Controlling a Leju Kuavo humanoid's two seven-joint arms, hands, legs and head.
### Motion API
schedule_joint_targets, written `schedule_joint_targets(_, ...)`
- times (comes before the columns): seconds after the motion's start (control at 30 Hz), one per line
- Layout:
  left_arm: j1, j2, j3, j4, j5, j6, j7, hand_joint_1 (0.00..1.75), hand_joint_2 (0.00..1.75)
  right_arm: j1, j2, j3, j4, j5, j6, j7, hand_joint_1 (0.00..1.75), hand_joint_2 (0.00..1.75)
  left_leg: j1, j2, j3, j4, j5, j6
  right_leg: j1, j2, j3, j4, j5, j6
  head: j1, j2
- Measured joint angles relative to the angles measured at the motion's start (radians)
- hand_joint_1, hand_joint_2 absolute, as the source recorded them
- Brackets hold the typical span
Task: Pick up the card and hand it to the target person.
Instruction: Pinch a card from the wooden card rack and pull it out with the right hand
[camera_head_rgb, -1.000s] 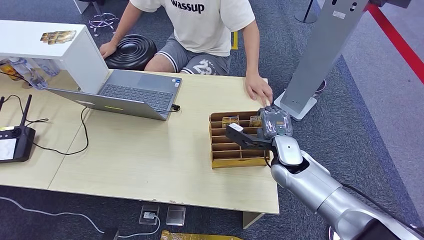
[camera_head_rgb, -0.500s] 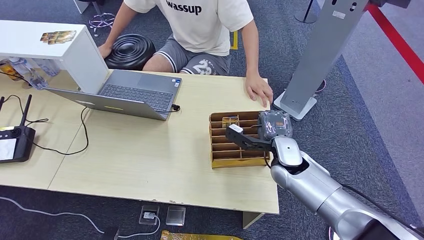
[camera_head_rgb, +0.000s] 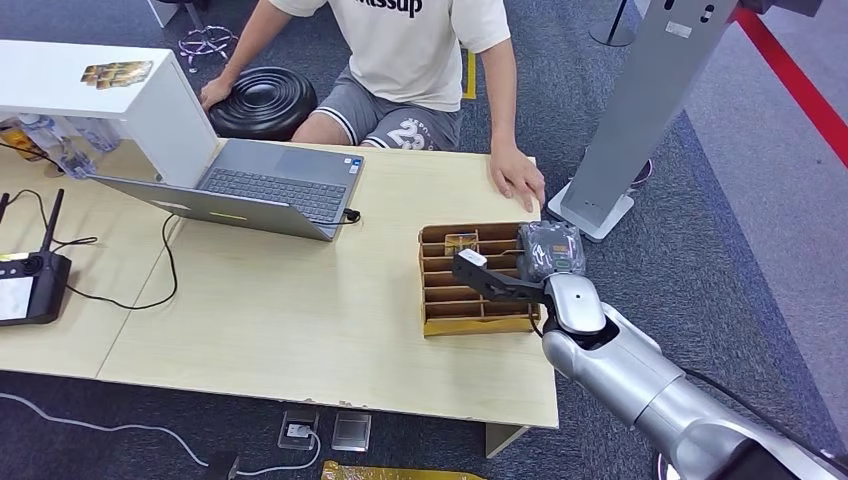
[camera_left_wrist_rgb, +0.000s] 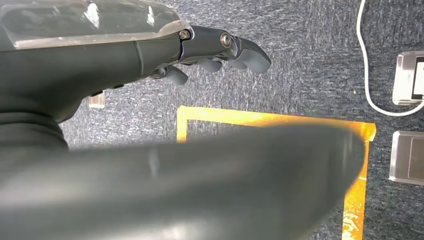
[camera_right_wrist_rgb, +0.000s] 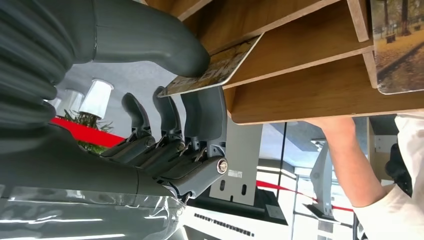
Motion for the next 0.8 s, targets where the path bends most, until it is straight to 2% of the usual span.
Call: schedule_joint_targets(0.8,0.000,0.001,-0.002,0.000,-0.007,-0.021,-0.016,0.00,1.75,-0.001,-0.003,-0.002,0.000,-0.004,-0.001,-0.008,1.40,1.75,0.000,0.000,0.000,0.000,0.000,0.000,0.000,0.000,0.000,0.000,0.000,0.000,0.000,0.000)
